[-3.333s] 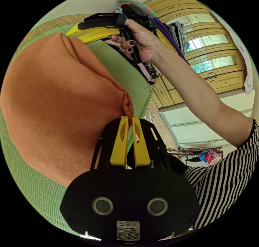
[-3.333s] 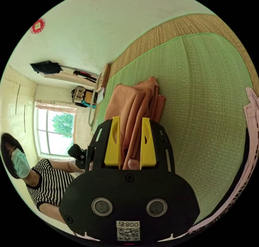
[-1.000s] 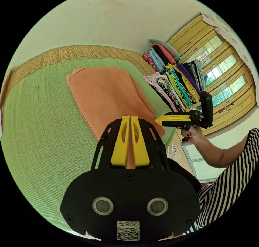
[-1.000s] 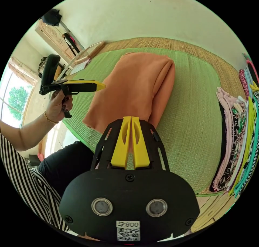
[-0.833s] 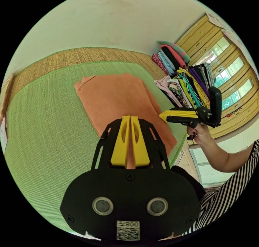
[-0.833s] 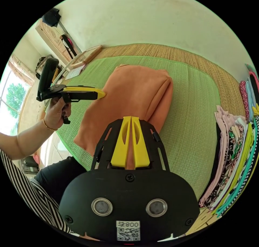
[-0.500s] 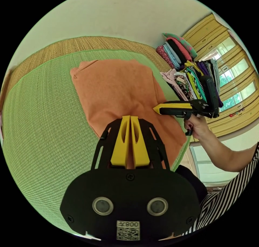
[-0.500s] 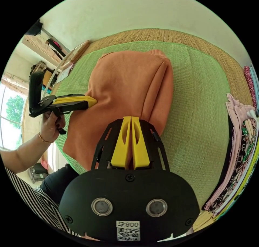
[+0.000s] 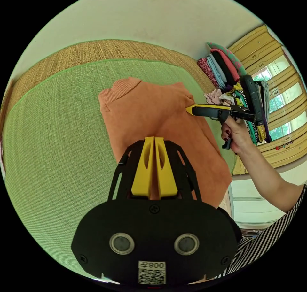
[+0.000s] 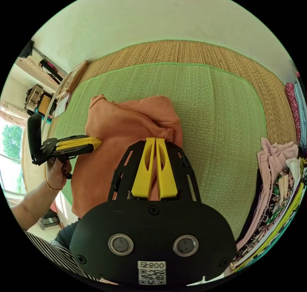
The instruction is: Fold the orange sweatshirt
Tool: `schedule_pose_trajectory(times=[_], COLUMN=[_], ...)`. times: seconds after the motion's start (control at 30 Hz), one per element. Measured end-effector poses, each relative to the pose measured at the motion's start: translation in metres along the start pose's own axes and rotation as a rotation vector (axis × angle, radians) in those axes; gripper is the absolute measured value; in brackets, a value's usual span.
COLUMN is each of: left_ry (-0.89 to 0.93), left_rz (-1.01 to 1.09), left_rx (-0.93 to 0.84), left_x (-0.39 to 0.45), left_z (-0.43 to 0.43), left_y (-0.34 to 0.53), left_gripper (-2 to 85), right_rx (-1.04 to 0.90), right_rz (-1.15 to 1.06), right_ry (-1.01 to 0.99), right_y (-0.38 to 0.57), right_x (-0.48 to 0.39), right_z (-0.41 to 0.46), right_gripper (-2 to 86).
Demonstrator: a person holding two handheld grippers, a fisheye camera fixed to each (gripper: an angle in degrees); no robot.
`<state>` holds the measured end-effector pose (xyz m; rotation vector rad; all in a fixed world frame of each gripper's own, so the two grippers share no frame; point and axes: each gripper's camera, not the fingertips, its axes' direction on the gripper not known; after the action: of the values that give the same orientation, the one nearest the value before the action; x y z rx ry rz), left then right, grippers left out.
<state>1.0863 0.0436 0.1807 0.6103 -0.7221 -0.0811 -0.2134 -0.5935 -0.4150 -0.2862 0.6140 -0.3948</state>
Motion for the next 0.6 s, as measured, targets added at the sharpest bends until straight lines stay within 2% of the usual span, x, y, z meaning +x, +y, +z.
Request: schedule_pose_trajectory(times=[0.17,0.23,0.33,0.43,0.53,0.6], left_ry=[0.18,0.233,0.254,0.257,0.337,0.294], left_rz=[0.01,0.03,0.025,-0.033,-0.07,-0.039], left_rx=[0.141,0.152,0.088,0.033,0.032,0.014], left_x=[-0.005,-0.002,0.0,-0.013,-0.031,-0.031], left_z=[-0.028,-0.034,-0.026,-0.002,0.017,0.018], left_y=[0.041,0.066,0.103,0.121,0.121,0.119], left_gripper=[0.1,0.1,0.1,0.1,0.2,0.3], right_rx=[0.089,0.1,0.028,-0.07,-0.067,-0.081], right_rz=[-0.056,-0.114,-0.149,-0.129,-0.054,-0.023], right_ry=[-0.013,-0.075,-0.146,-0.115,-0.177,-0.217], right_y=[0.044,0.091,0.153,0.188,0.194,0.193], right_x=[-0.009,-0.02,-0.035,-0.037,-0.018,-0.011], right_z=[-0.035,-0.05,-0.042,-0.012,0.008,0.011], right_gripper=[0.0,0.1,0.1,0.1,0.1,0.1])
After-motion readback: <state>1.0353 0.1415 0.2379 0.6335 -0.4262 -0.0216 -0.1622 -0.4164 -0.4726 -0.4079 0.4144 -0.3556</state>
